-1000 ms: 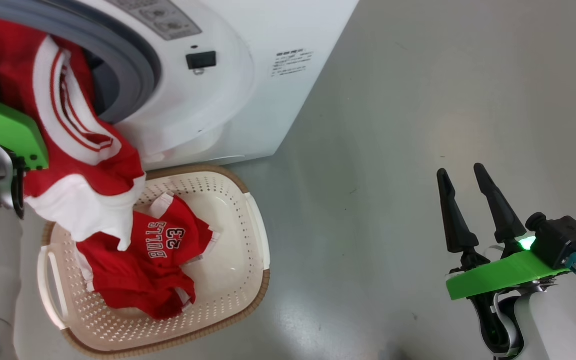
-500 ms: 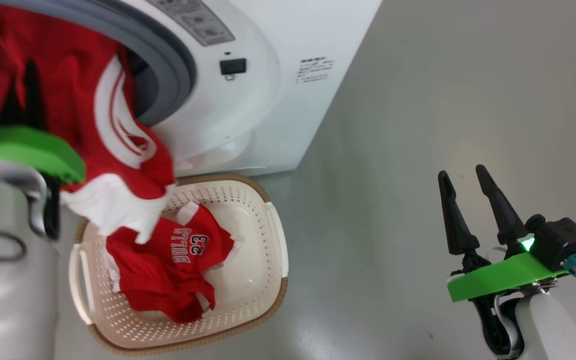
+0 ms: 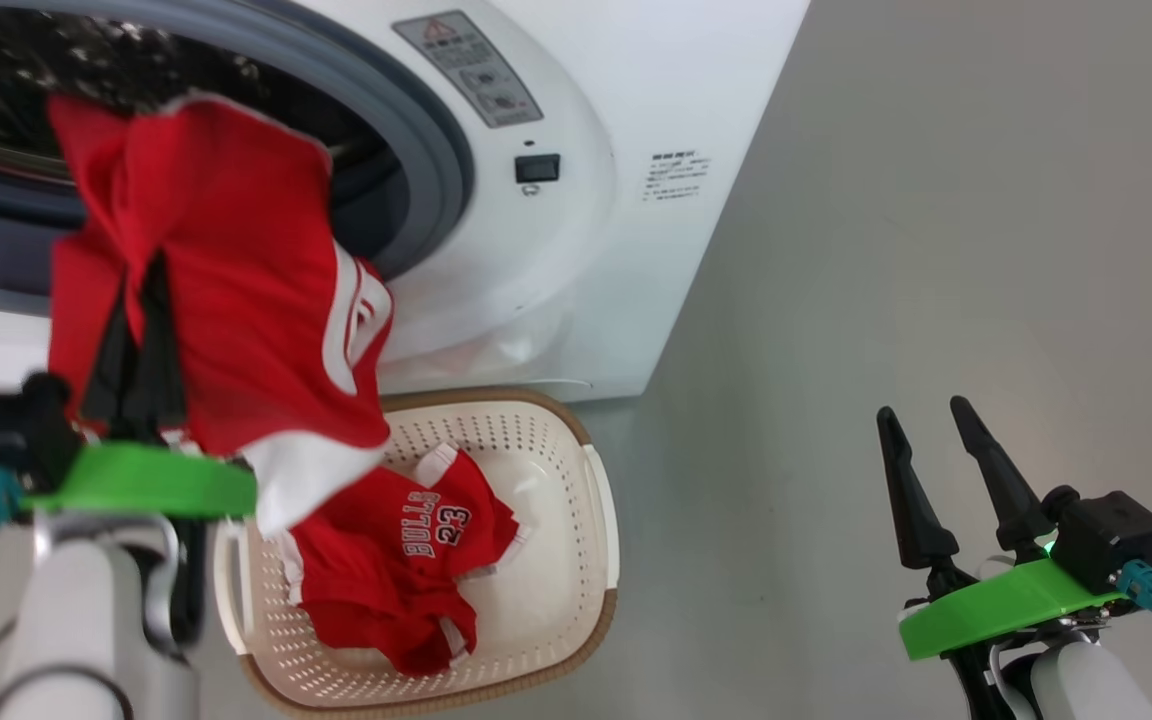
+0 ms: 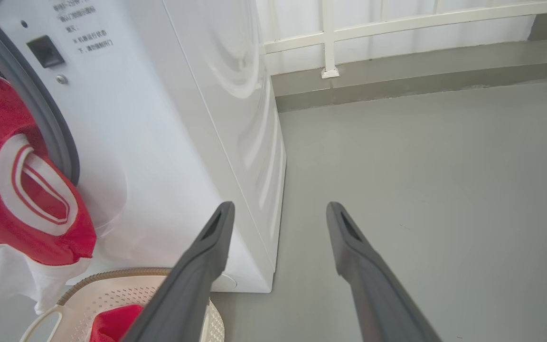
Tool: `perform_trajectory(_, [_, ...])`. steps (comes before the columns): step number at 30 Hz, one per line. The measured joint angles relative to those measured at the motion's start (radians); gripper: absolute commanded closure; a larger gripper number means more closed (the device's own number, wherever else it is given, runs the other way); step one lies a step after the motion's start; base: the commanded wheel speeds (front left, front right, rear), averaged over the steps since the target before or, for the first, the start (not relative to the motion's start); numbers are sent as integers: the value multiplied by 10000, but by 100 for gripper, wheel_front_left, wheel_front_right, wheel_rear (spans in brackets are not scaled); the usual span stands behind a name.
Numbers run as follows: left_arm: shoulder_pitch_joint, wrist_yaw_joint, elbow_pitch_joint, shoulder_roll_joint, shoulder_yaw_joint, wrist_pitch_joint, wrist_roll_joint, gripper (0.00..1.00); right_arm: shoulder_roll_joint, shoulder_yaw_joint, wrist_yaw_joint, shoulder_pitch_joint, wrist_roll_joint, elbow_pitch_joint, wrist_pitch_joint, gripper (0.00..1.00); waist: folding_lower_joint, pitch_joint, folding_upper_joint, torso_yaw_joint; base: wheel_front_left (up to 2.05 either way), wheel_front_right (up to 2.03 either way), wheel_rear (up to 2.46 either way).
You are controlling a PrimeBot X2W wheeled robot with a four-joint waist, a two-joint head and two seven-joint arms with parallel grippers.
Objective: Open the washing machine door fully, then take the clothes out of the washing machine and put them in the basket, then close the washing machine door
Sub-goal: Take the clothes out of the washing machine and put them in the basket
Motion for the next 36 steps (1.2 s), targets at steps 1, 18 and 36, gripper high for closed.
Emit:
perform_trajectory(1, [235, 0, -244, -54, -6, 0, -10, 100, -2, 4, 0, 23, 0, 10, 0, 0, 0, -66, 0, 36, 0, 0, 0])
perform_trajectory(18, [2610, -12, -332, -199, -1181, 0, -468, 100, -2, 44, 0, 184, -42, 25, 0, 0, 0, -149, 0, 219, 0, 0, 0])
perform_trajectory(36, [640, -12, 4934, -222, -2828, 12, -681, 100, -4, 35, 0, -414, 10, -205, 0, 0, 0, 1187, 0, -179, 0, 0, 0])
